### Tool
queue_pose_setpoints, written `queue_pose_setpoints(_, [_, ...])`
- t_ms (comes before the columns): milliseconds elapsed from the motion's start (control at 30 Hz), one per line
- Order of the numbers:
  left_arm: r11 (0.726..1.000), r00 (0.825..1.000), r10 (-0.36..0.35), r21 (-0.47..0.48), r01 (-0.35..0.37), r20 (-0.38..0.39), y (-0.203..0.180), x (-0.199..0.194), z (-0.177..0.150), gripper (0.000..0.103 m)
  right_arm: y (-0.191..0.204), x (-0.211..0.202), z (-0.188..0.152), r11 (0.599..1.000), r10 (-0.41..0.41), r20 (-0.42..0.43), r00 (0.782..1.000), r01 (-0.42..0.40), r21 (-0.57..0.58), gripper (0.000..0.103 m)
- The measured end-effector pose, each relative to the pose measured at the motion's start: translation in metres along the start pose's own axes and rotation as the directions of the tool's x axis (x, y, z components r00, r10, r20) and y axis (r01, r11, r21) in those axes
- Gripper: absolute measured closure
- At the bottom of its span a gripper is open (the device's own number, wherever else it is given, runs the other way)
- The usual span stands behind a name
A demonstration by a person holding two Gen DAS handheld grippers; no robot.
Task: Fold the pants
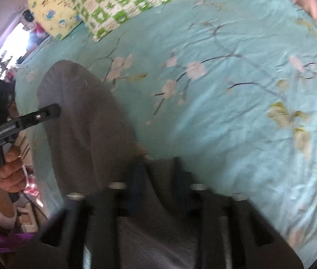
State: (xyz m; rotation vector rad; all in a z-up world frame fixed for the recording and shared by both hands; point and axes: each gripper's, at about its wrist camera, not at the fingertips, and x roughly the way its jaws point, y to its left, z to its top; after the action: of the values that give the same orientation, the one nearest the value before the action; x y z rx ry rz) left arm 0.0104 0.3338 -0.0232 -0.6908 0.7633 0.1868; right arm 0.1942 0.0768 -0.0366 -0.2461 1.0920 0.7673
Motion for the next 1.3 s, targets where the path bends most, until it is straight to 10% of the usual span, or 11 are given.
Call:
queue_pose_setpoints(300, [0.997, 0.994, -0.067, 0.043, 0.064, 0.090, -0.012, -0.069, -0.010, 0.083, 0.002, -0.068, 0.006, 0.993, -0.065, 0.289, 0.955, 0.035, 0.110, 0.095])
queue_pose_setpoints(800, [0.999, 1.000, 0.010, 0.034, -0.010, -0.010, 0.045, -0.019, -0.036, 0.080, 0.004, 0.011, 0.001, 0.969, -0.189, 0.274, 0.943, 0.135, 0.205, 0.095])
queue_pose_setpoints(1067, [0.990, 0.996, 0.081, 0.111, -0.085, 0.042, 0.023, -0.056, -0.030, 0.066, 0.005, -0.032, -0.023, 0.970, -0.114, 0.416, 0.902, 0.009, 0.245, 0.089])
queue_pose_setpoints(1300, [0.984, 0.995, 0.039, 0.171, -0.055, 0.093, -0.002, -0.082, -0.025, 0.058, 0.014, -0.066, -0.048, 0.966, -0.108, 0.459, 0.882, -0.017, 0.260, 0.055])
